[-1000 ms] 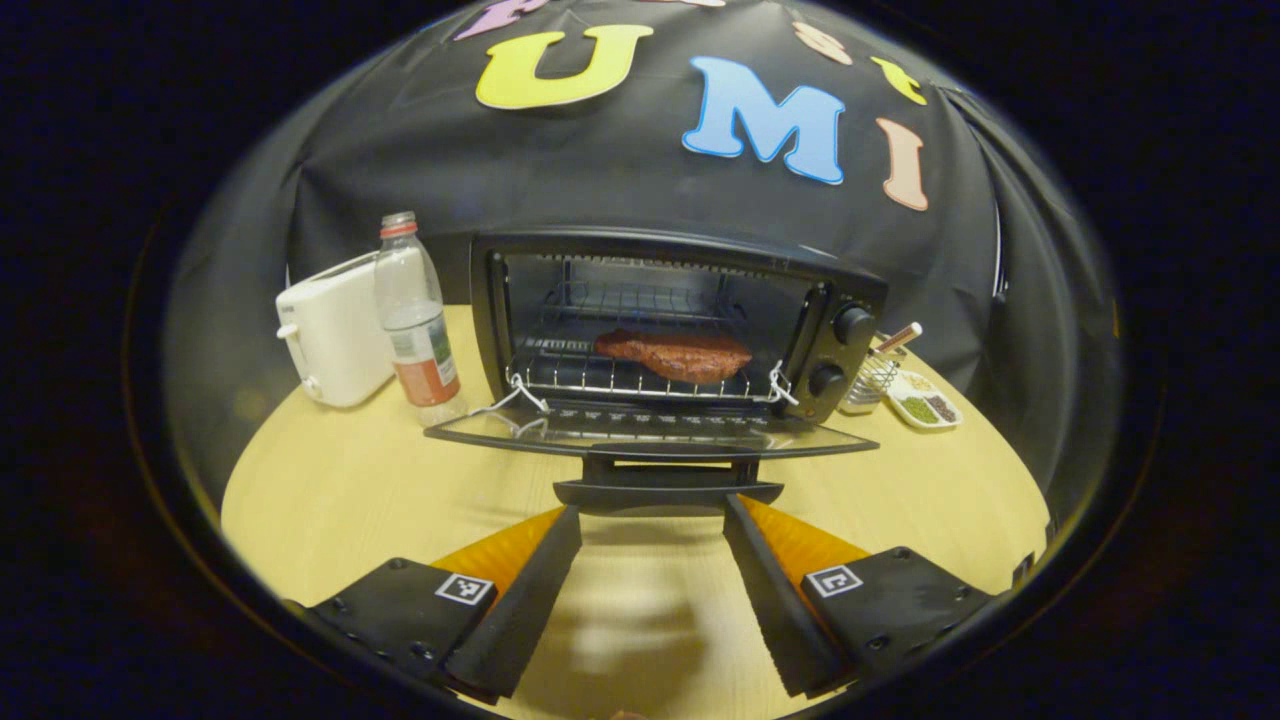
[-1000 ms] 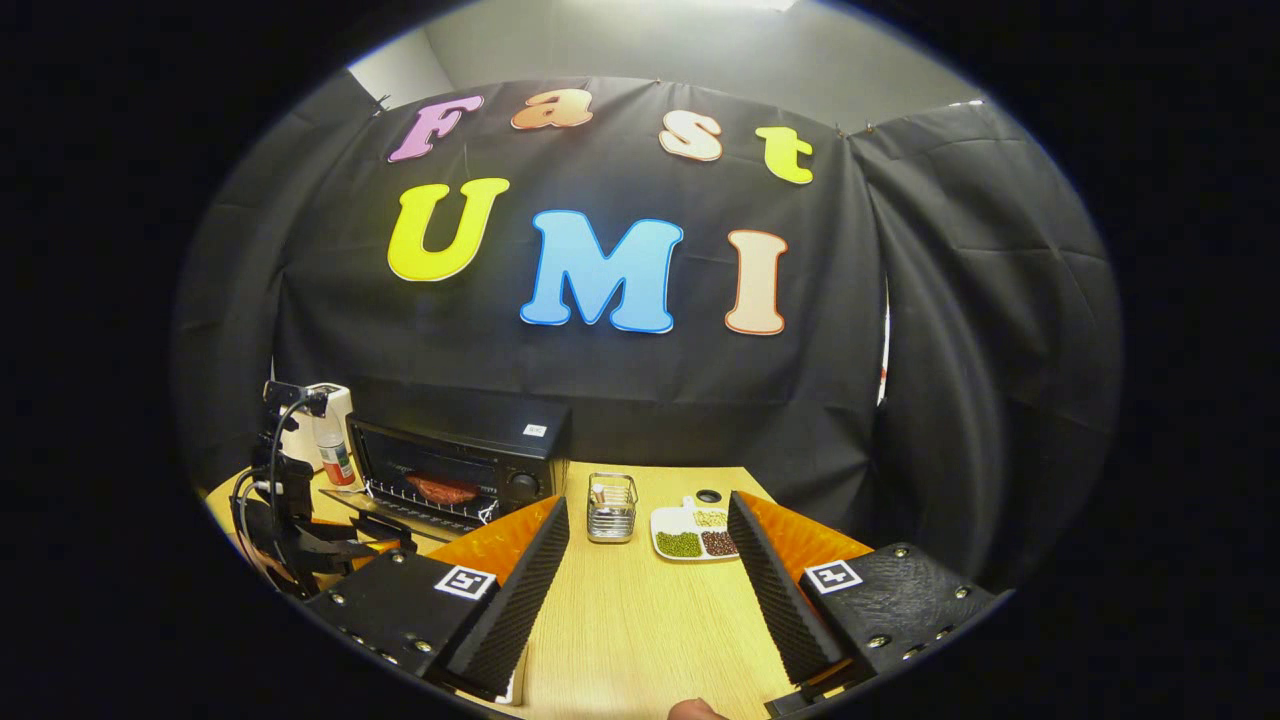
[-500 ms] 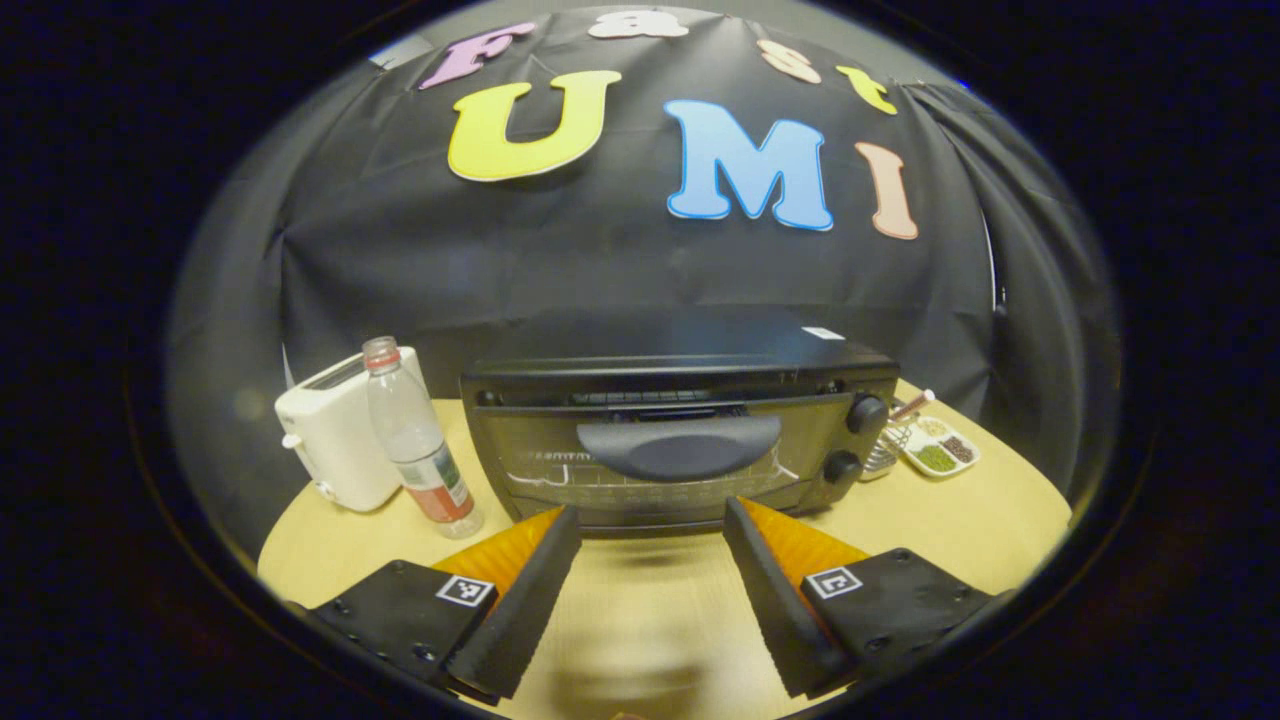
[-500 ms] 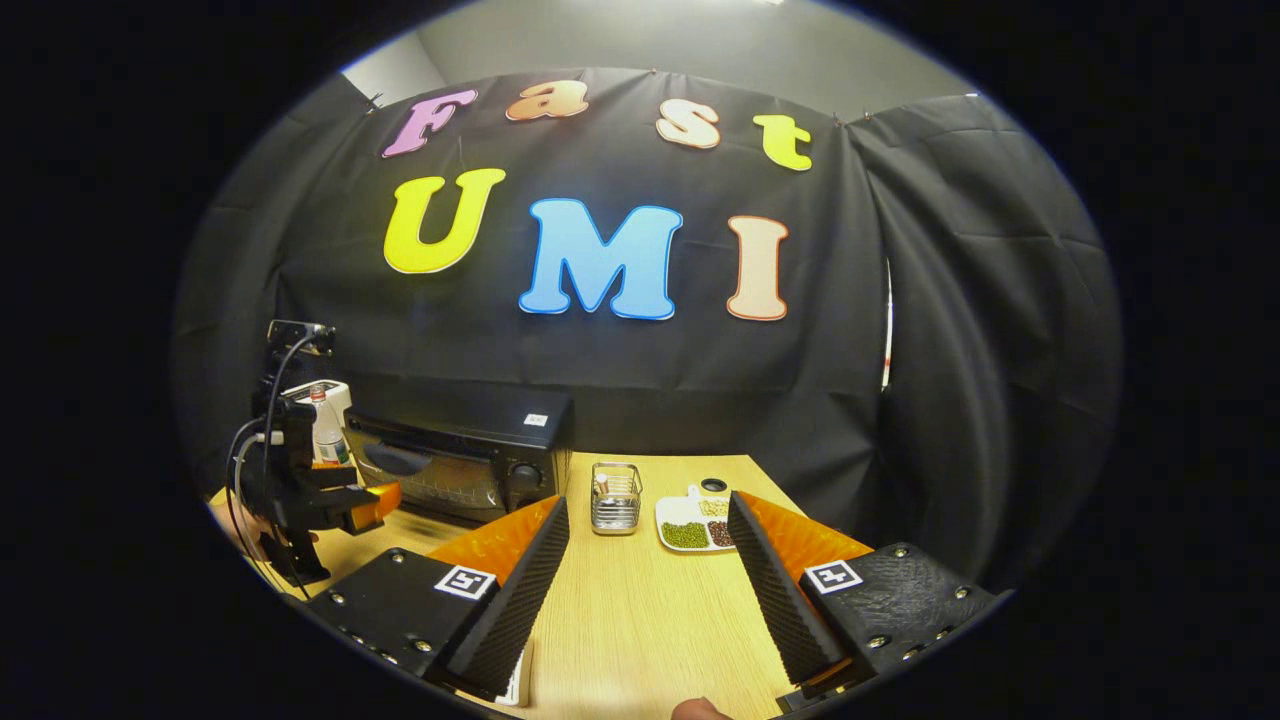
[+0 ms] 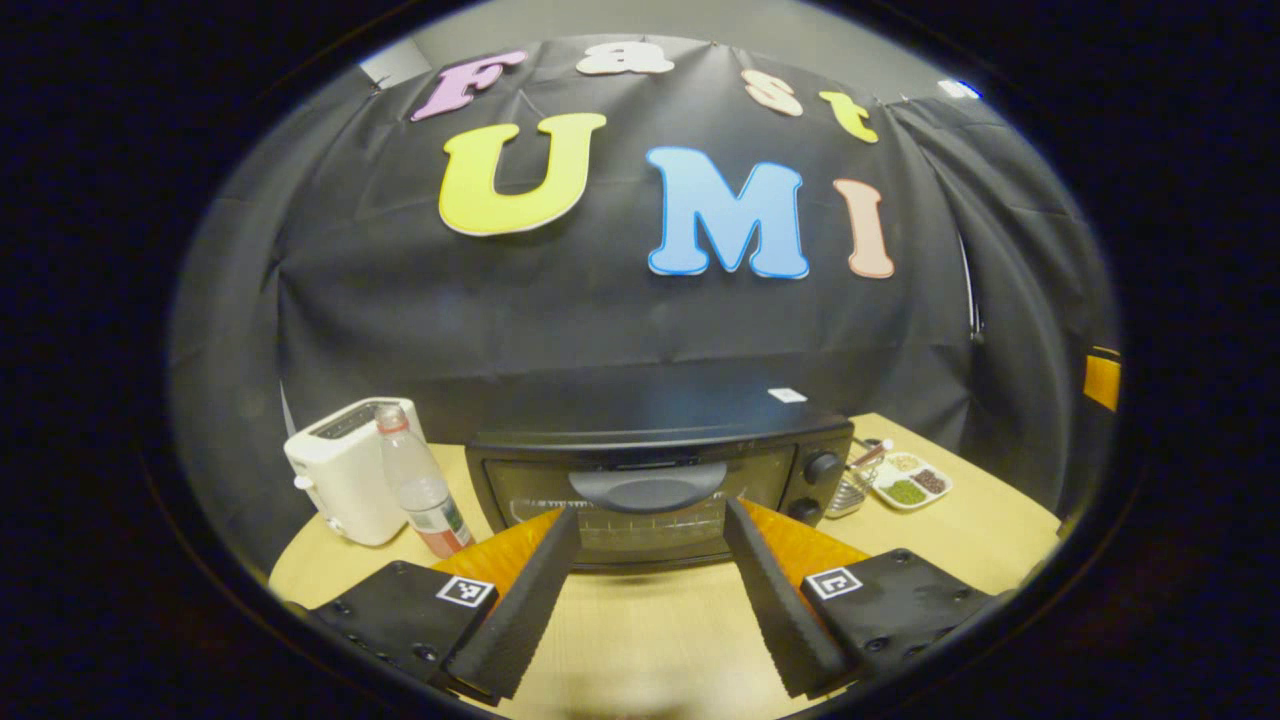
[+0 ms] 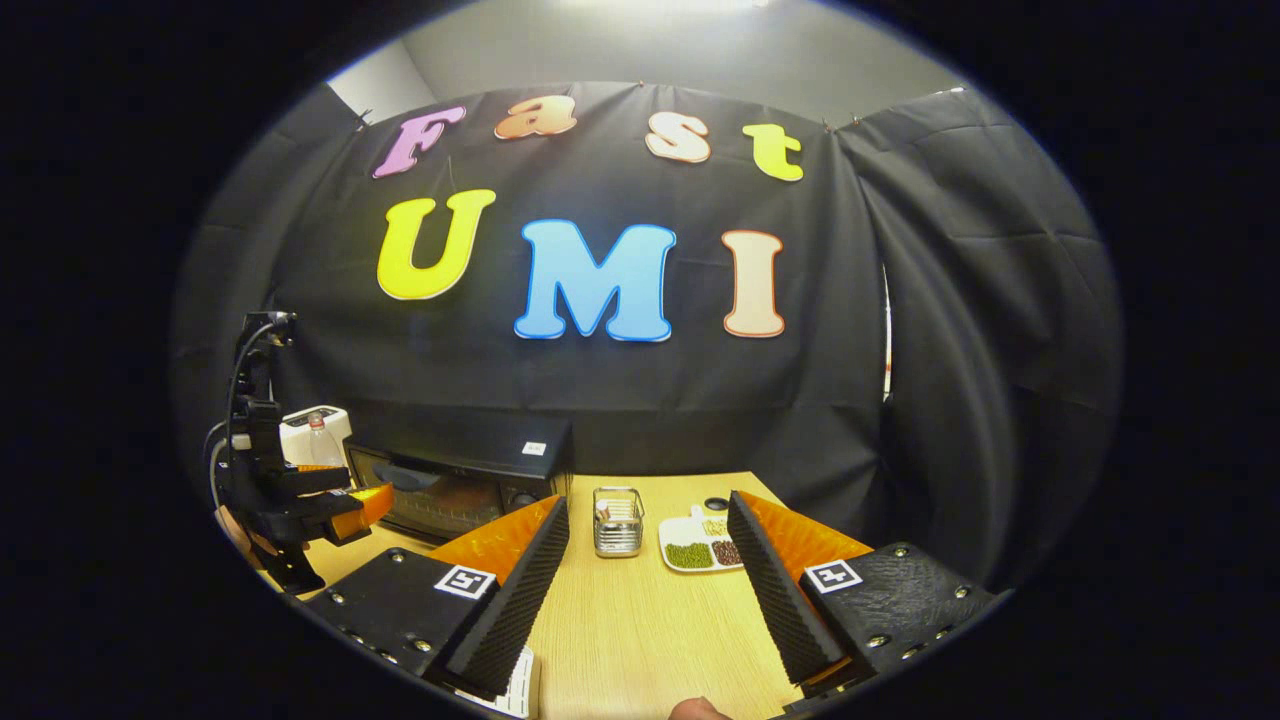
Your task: Open the electric oven with the left hand, put the food in, and close the electric oven.
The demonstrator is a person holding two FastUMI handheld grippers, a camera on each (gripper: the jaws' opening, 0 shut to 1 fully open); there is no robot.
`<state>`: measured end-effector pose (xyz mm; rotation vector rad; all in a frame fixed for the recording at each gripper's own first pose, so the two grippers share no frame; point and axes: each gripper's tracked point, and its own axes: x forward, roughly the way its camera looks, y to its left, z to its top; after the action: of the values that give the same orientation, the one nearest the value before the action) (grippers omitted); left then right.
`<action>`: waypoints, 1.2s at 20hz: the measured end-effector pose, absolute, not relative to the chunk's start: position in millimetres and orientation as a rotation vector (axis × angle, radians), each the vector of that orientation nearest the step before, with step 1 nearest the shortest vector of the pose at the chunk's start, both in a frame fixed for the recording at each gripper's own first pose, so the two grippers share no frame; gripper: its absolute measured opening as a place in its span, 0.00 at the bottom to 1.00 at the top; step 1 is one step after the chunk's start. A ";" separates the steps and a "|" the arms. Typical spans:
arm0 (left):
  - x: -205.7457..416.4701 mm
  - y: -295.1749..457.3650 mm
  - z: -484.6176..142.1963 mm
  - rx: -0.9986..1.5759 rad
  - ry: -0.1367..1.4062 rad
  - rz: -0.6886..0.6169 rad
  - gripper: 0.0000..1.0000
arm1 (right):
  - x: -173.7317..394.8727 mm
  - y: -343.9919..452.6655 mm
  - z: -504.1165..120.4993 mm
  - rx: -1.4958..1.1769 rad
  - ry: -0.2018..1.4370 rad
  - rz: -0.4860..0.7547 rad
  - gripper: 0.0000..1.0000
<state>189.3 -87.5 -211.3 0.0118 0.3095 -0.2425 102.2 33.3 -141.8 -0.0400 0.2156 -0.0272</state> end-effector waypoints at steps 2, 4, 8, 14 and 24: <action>176.1 -90.0 -175.8 0.009 0.260 -0.235 0.97 | 100.1 34.1 -129.7 -0.030 0.190 0.012 0.97; 159.8 -91.6 -142.3 0.005 0.203 -0.218 1.00 | 96.3 29.2 -119.1 -0.034 0.167 0.040 0.97; 115.7 -97.6 -89.0 0.002 0.126 -0.181 0.97 | 76.4 16.0 -94.1 -0.043 0.106 0.080 0.96; 38.8 -101.7 -38.1 0.030 0.055 -0.139 0.93 | 41.5 4.0 -71.3 0.007 0.084 0.140 0.96; -50.9 -64.1 -14.3 0.047 0.009 -0.103 0.97 | -3.2 1.7 -46.7 -0.017 0.018 0.085 0.96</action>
<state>-50.9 -64.1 -14.3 0.0473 0.0095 -0.1029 -3.2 1.7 -46.7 -0.0171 0.0176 0.0854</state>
